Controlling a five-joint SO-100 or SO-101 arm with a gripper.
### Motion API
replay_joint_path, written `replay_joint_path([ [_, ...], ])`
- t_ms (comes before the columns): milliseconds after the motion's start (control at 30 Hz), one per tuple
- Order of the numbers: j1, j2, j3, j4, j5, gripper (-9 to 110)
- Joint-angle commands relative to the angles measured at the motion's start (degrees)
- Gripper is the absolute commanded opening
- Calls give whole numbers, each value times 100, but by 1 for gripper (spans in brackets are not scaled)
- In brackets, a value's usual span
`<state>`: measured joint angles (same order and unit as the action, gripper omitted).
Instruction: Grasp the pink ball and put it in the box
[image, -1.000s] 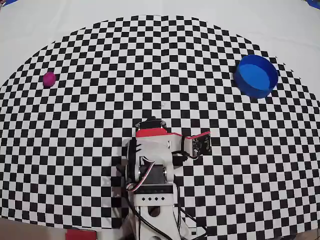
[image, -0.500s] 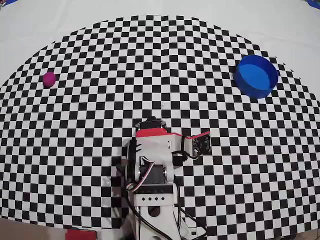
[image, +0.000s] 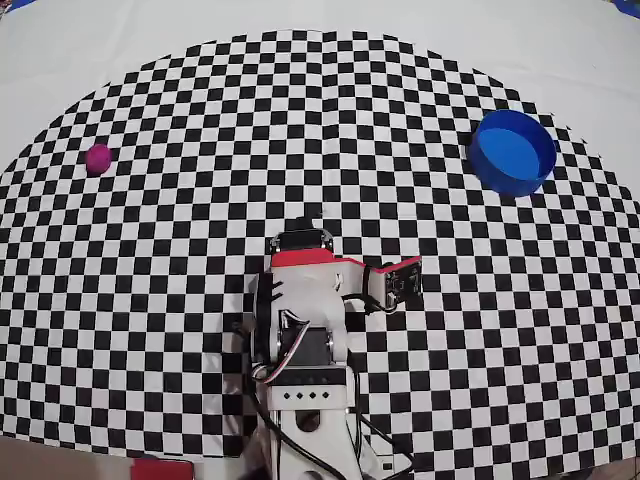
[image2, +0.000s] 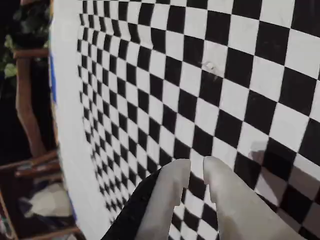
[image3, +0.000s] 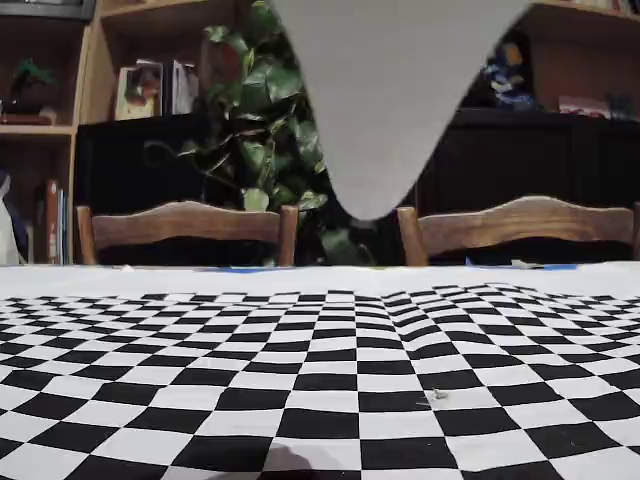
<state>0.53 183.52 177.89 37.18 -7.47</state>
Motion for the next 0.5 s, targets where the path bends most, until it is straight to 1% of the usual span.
replay_joint_path([
  [0, 26, -97, 44, -431, 18, 13],
  [200, 9, -114, 44, -1283, -44, 29],
  [400, 44, -114, 44, -1951, -53, 32],
  [467, 44, -114, 44, -2021, -202, 32],
])
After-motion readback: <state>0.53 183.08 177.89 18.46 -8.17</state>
